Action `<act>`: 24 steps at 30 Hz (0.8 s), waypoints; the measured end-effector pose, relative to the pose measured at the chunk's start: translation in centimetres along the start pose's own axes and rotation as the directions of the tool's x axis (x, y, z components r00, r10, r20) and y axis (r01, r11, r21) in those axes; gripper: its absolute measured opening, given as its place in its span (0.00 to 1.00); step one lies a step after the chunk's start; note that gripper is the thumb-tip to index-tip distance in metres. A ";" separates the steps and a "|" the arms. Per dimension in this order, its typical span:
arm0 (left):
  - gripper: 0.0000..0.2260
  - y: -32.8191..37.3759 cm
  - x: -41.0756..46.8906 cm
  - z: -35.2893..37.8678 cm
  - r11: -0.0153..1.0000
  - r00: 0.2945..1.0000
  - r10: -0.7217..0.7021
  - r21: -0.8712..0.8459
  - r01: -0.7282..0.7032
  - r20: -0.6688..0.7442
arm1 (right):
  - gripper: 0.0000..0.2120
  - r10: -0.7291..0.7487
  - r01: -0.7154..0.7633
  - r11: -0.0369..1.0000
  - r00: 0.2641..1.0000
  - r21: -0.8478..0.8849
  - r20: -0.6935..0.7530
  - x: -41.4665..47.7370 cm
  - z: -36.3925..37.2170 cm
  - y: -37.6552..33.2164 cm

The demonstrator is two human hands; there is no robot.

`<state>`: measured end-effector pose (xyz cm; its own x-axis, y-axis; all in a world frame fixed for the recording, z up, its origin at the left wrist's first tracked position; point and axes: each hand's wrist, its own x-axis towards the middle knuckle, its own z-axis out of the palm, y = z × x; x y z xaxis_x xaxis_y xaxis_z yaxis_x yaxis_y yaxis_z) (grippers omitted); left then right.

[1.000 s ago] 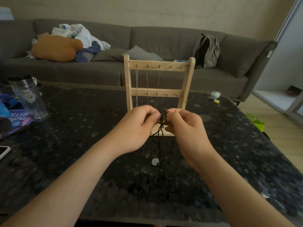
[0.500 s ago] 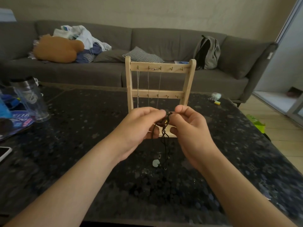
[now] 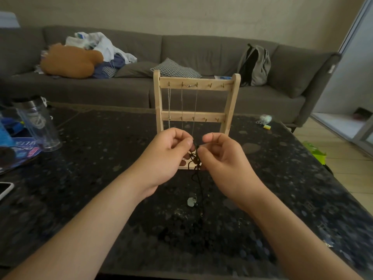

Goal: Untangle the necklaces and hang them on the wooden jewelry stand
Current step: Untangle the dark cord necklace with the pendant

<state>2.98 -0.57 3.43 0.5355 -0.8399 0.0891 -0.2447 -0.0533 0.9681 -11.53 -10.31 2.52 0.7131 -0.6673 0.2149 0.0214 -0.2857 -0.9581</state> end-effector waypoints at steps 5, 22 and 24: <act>0.06 0.3 -0.1 0.2 0.995 0.999 -0.016 -0.094 0.019 0.032 | 0.08 0.062 -0.062 0.996 0.998 0.070 0.014 0.0 -0.2 -0.3; 0.06 0.6 -0.6 -0.4 0.993 0.995 0.093 0.073 -0.094 0.022 | 0.09 -0.035 0.054 0.988 0.990 0.143 -0.133 -0.2 -0.4 0.2; 0.05 0.6 -0.5 -0.4 0.996 0.997 0.075 0.045 -0.075 0.000 | 0.09 -0.052 0.069 0.991 0.987 0.115 -0.151 -0.2 -0.2 0.1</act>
<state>2.85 0.01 4.03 0.5157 -0.8413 0.1620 -0.3207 -0.0142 0.9471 -11.81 -10.38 2.41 0.5970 -0.7480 0.2902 0.1509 -0.2506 -0.9563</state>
